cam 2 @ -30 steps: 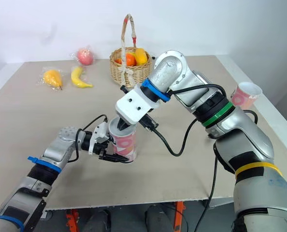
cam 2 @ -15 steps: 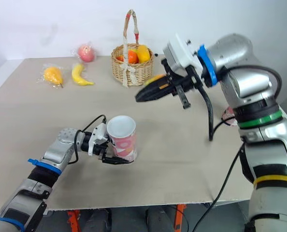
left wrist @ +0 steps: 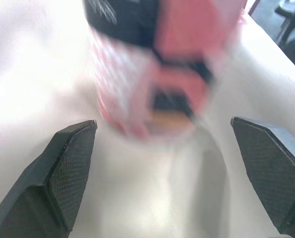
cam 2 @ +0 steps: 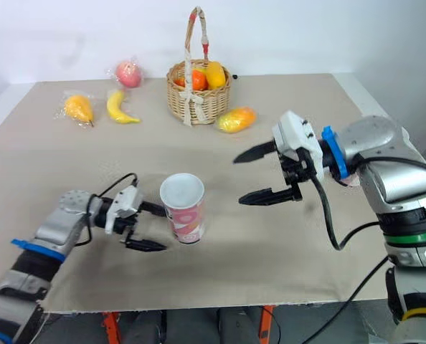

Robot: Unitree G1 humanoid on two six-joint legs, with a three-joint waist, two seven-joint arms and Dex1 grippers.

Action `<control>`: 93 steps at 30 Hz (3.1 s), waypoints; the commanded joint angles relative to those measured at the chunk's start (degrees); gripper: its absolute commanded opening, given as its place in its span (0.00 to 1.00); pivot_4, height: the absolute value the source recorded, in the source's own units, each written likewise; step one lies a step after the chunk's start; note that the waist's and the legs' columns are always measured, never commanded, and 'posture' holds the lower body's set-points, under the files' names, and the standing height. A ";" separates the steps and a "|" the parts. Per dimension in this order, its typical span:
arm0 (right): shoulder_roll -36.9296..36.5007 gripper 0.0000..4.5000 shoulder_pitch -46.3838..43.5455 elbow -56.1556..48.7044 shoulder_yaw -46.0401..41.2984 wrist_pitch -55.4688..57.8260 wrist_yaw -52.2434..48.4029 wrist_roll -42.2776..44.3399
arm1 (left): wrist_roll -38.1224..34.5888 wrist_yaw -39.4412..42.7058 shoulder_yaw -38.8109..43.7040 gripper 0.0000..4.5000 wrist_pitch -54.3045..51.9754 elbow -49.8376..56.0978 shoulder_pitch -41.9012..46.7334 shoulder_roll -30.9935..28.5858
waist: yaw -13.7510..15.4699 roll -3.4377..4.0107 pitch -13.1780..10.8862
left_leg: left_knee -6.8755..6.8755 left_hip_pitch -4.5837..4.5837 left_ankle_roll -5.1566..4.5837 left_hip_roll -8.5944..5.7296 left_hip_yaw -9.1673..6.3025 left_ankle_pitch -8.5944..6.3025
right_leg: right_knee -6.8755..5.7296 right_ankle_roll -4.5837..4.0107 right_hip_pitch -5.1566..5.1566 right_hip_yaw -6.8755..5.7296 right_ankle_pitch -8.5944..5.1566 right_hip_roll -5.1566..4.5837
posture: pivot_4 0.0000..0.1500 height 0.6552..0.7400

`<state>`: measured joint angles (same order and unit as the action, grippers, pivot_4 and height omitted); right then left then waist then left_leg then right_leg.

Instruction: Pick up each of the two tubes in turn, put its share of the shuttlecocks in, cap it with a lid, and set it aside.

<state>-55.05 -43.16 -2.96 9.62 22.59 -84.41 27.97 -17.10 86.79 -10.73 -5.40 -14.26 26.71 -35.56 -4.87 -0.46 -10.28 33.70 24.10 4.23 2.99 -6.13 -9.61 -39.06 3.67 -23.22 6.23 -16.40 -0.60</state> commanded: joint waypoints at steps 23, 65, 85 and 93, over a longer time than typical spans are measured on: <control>23.44 0.98 9.35 4.91 9.54 -10.85 11.35 -15.26 | -20.48 -12.21 24.85 1.00 -15.69 29.94 -21.19 -10.00 | 0.51 -0.43 -0.56 | 0.15 0.08 0.28 0.08 0.00 0.16 | -0.04 0.04 0.00 -0.08 0.25 0.00 | 1.00 1.00; 30.66 0.54 13.96 11.25 -22.28 -7.47 46.29 -8.45 | -18.65 -31.81 8.62 1.00 -21.59 24.63 5.64 5.52 | 0.91 -0.48 -0.60 | 0.64 0.17 0.37 -0.03 -0.02 0.22 | 0.01 0.31 0.19 0.00 0.62 -0.01 | 1.00 1.00; 29.53 0.82 16.28 21.57 -26.07 -11.74 61.90 -14.36 | -10.92 -32.06 5.35 1.00 -11.37 13.38 12.23 18.95 | 0.55 -0.37 -0.62 | 0.72 0.14 0.40 -0.10 0.01 0.24 | 0.02 0.34 0.27 0.13 0.75 -0.04 | 1.00 1.00; 27.29 0.99 17.02 21.53 -23.97 -9.91 57.93 -14.31 | -10.88 -30.55 5.48 1.00 -11.55 14.18 11.46 17.76 | 0.55 -0.35 -0.62 | 0.72 0.13 0.35 -0.11 0.01 0.31 | 0.02 0.44 0.27 0.14 0.78 -0.04 | 1.00 1.00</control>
<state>-26.63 -26.17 20.32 -13.89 12.76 -25.47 13.28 -27.93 55.62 -5.93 -17.77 -2.49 38.06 -17.20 -4.32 -0.82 -10.90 34.42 24.23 4.58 2.88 -6.12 -9.30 -39.04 4.11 -22.94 6.37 -15.62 -0.64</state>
